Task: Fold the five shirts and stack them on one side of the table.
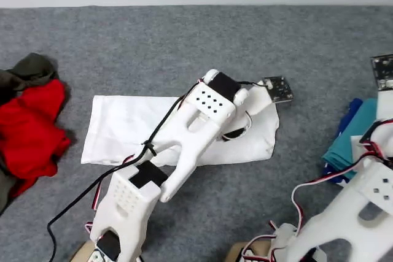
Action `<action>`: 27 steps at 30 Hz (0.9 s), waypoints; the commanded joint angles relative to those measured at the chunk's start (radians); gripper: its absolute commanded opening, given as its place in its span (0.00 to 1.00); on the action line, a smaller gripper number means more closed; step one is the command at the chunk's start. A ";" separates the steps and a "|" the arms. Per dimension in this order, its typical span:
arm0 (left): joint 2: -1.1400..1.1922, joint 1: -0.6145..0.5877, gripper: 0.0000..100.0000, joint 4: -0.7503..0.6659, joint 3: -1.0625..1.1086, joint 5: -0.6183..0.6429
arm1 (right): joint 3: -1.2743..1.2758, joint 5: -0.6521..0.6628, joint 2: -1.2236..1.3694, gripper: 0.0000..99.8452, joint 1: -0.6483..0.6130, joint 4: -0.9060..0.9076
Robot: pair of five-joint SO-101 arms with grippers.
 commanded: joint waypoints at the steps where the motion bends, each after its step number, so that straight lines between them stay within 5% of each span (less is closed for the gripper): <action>1: -0.068 -0.025 0.02 -0.026 -0.044 0.008 | -0.011 0.009 -0.031 0.06 0.010 0.027; 10: -0.150 -0.255 0.03 0.112 -0.010 0.216 | -0.011 0.009 -0.031 0.06 0.012 0.031; 14: -0.301 -0.373 0.13 0.110 0.102 0.245 | -0.011 0.009 -0.031 0.06 0.012 0.031; 27: -0.423 -0.911 0.18 0.031 0.349 0.135 | -0.006 0.009 -0.031 0.07 0.012 0.031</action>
